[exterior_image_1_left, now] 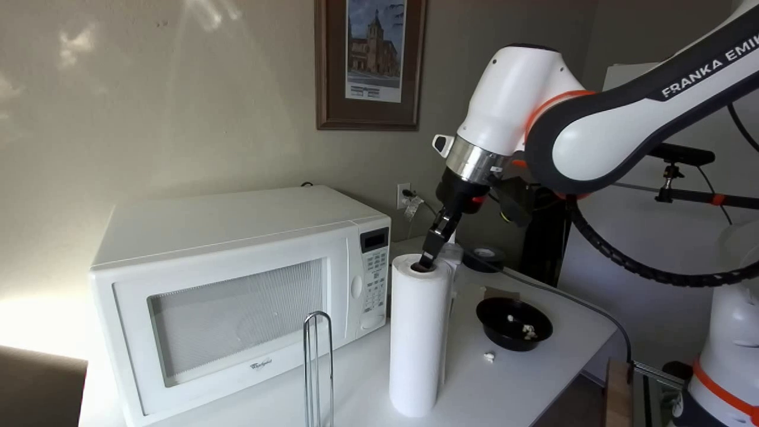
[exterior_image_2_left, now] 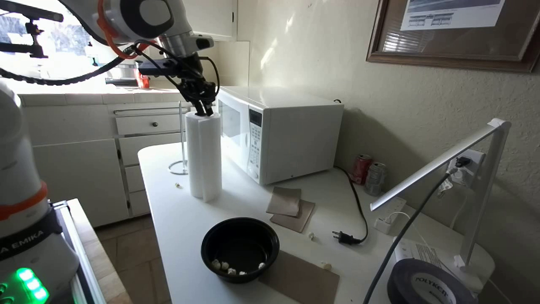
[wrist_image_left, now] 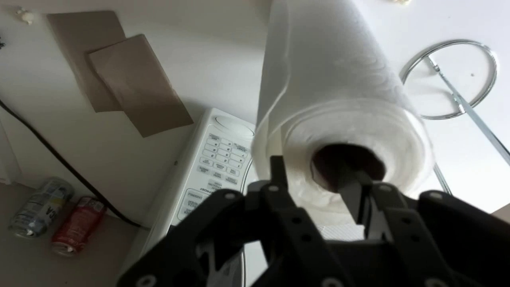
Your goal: Remove the paper towel from the paper towel holder and put it on the counter
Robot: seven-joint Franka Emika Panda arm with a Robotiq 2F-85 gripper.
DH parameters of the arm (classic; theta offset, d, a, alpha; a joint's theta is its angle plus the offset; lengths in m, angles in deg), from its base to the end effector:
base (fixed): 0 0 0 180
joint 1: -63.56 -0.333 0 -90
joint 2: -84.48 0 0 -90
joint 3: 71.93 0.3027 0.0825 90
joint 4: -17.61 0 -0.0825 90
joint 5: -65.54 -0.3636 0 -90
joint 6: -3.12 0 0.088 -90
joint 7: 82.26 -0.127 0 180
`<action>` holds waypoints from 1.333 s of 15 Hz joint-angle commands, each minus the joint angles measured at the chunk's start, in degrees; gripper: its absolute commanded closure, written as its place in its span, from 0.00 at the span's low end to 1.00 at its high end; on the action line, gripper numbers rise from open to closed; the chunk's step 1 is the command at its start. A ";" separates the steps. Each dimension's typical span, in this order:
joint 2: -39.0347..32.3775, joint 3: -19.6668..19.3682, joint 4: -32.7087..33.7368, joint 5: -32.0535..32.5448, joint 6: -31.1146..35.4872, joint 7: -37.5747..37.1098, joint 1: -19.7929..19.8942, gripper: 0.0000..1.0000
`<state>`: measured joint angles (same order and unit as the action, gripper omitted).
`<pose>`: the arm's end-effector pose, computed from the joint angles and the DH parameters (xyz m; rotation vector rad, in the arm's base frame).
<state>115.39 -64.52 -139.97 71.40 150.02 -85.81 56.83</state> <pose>0.3719 0.0911 0.3938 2.9834 0.3813 0.5515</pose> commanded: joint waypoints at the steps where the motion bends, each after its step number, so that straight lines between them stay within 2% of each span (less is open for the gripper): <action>1: -0.01 0.36 0.11 -1.16 0.43 -0.45 -0.16 0.28; 5: 2.73 0.44 0.37 -1.40 -1.68 -0.38 -0.46 0.01; 13: 8.79 0.03 2.55 -5.34 -9.05 -0.33 -2.81 0.00; 20: 11.92 0.47 5.17 -6.35 -15.63 -0.56 -2.66 0.00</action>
<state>125.88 -64.48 -135.53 66.29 137.51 -85.80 54.51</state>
